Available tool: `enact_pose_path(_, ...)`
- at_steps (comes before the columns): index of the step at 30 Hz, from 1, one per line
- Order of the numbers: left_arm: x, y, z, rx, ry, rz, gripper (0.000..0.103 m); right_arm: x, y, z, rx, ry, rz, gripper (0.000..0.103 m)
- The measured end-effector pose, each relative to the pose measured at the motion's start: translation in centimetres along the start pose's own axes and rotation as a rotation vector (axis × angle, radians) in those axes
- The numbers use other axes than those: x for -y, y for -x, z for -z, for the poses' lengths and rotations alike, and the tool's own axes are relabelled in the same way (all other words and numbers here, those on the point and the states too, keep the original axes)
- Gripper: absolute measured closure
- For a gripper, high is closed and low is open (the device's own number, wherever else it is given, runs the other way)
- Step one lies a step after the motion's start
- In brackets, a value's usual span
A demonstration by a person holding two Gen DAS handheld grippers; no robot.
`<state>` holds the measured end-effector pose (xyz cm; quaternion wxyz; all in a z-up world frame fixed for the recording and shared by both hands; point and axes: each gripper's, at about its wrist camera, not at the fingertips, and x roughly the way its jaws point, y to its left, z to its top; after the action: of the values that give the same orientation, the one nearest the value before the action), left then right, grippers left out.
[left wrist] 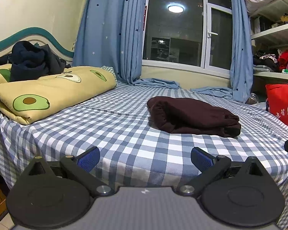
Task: Fold small clothes
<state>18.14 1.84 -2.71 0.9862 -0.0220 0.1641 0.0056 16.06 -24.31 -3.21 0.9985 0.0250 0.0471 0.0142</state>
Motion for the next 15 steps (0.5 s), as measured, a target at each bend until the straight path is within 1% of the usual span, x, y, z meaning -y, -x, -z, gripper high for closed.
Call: enact_pose_path(15,0.04,-0.02,0.08,-0.003,-0.003,-0.002,0.001,0.20,0.15,0.17,-0.004,-0.010,0.001,0.000)
